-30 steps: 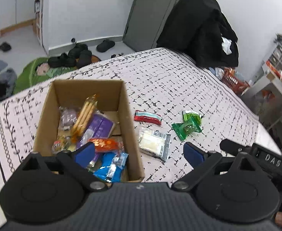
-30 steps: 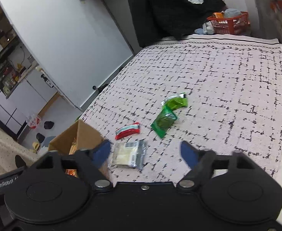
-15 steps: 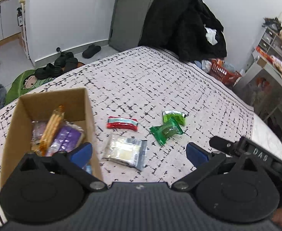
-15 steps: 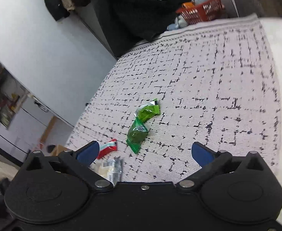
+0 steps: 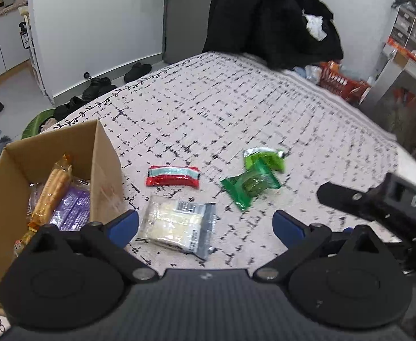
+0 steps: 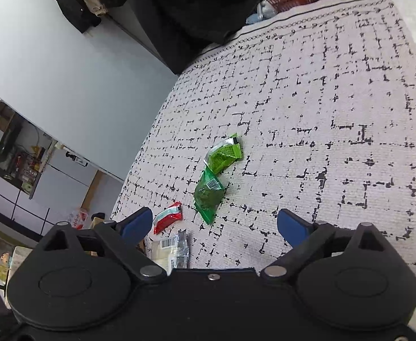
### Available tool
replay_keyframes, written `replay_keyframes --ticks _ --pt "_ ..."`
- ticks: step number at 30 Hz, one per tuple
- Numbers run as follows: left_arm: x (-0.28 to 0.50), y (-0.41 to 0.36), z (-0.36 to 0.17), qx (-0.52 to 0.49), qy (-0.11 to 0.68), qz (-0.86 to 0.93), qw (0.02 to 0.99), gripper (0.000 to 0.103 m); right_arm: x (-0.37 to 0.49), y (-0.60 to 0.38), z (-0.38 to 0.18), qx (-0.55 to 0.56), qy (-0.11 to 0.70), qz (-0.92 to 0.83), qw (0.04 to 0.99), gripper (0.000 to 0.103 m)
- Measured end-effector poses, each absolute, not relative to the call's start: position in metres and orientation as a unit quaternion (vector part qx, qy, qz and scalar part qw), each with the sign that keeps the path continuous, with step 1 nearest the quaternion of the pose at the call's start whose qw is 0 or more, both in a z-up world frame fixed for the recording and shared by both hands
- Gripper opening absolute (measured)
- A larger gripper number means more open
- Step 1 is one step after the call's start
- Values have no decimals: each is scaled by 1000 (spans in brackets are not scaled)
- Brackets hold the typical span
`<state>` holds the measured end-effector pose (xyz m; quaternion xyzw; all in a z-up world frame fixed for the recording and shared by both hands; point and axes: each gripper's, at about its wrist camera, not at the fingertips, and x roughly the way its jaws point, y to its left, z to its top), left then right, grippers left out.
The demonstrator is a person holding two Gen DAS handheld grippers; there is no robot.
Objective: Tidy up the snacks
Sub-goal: 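Move both open grippers from the box toward the remaining snacks on the bed, then grasp the white pastry packet with the left gripper while the right grasps the green packet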
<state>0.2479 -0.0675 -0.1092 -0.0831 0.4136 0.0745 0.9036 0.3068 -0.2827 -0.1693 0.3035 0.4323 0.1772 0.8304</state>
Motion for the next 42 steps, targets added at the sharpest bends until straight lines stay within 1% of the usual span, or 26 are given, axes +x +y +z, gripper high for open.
replay_keyframes --ticks 5,14,18,24,28,31,32,34,38,42 --pt "262 -69 -129 -69 423 97 899 100 327 -280 -177 303 436 184 827 94" --pt "275 -88 -145 -13 417 124 901 99 349 -276 -193 302 450 194 818 91" --pt "276 -102 -148 14 410 135 902 93 355 -273 -197 299 455 199 815 91" --pt "282 -105 -162 18 421 165 892 93 365 -270 -205 298 463 202 810 90" --pt "289 -104 -169 26 429 171 887 93 370 -262 -208 290 466 215 808 85" --pt "295 -103 -177 25 439 180 880 92 373 -254 -210 277 469 224 808 78" --pt "297 -103 -179 23 443 182 877 92 374 -253 -210 274 470 228 808 76" --pt "300 -102 -183 16 450 188 873 92 377 -249 -212 273 473 234 804 74" --pt "303 -98 -185 6 455 198 868 93 379 -242 -214 267 474 246 802 74" --pt "304 -87 -190 -23 464 200 863 100 385 -236 -216 266 476 256 798 74"
